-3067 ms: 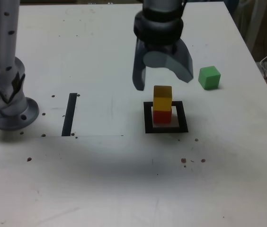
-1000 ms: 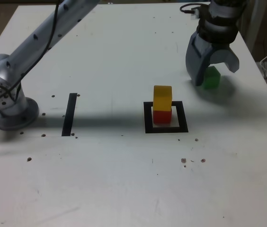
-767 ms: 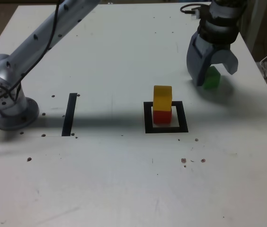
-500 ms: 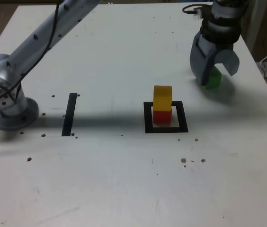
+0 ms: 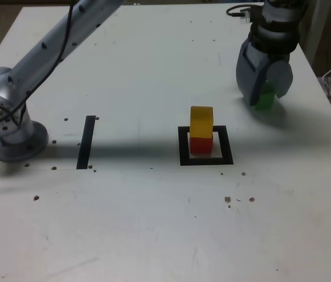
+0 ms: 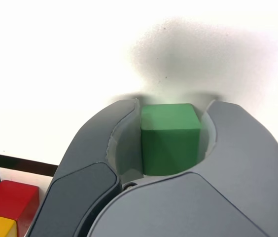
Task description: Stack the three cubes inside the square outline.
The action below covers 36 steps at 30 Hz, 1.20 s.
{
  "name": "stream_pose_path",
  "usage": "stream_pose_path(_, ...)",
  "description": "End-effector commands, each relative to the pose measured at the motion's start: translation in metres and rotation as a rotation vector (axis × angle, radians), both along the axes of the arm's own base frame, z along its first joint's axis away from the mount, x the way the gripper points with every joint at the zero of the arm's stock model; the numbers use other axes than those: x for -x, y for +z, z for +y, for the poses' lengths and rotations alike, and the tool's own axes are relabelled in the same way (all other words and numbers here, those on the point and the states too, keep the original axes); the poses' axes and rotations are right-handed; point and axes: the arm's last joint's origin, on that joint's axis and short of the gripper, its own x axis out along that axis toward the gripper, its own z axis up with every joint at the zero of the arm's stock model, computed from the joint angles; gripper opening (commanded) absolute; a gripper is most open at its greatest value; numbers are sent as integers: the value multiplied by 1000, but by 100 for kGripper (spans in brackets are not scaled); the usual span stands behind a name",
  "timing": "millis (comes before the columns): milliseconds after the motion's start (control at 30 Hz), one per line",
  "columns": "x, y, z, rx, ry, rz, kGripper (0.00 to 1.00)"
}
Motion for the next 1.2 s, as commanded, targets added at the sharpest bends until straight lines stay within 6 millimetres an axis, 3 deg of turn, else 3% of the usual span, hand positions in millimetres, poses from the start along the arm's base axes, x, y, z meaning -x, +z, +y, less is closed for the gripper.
stream_pose_path(0,2,2,1,-3,3,2,14)
stream_pose_path(267,23,35,-9,-14,-39,-12,11)
stream_pose_path(600,91,102,-48,7,-268,-34,11)
stream_pose_path(900,147,125,-57,28,-355,-22,11)
stream_pose_path(1167,166,127,-66,58,-379,-22,12)
